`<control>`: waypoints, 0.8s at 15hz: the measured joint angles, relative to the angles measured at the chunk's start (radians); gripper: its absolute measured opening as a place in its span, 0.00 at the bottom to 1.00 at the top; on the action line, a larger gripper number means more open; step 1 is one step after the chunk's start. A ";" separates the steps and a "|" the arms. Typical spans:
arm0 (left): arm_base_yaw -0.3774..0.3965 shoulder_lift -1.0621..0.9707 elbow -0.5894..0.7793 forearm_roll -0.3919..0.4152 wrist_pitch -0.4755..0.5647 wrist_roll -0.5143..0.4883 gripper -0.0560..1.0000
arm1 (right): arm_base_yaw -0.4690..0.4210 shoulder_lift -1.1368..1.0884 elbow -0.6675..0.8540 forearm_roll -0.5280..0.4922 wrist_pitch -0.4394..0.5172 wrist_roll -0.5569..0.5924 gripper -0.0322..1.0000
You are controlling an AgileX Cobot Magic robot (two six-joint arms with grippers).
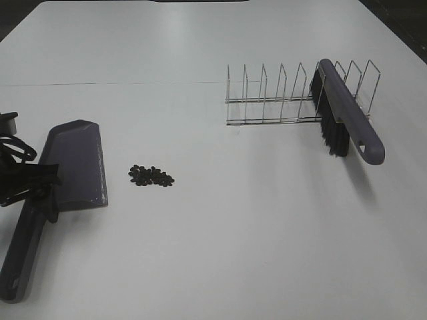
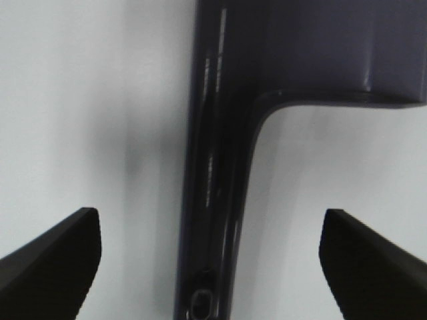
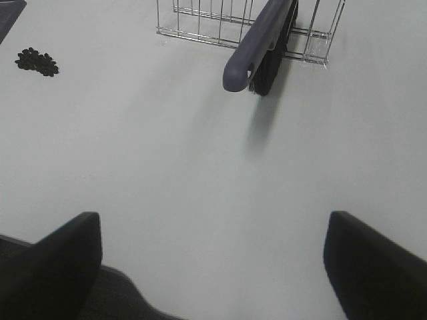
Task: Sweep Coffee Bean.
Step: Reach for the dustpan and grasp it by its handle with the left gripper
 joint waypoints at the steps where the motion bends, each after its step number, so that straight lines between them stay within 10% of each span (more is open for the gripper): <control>1: 0.000 0.028 -0.002 -0.002 0.000 0.000 0.82 | 0.000 0.000 0.000 0.000 0.000 0.000 0.80; 9: 0.000 0.141 -0.008 -0.008 -0.076 -0.023 0.81 | 0.000 0.000 0.000 0.000 0.000 0.000 0.80; 12: 0.000 0.157 -0.018 0.006 -0.075 -0.026 0.65 | 0.000 0.000 0.000 0.000 0.000 0.000 0.80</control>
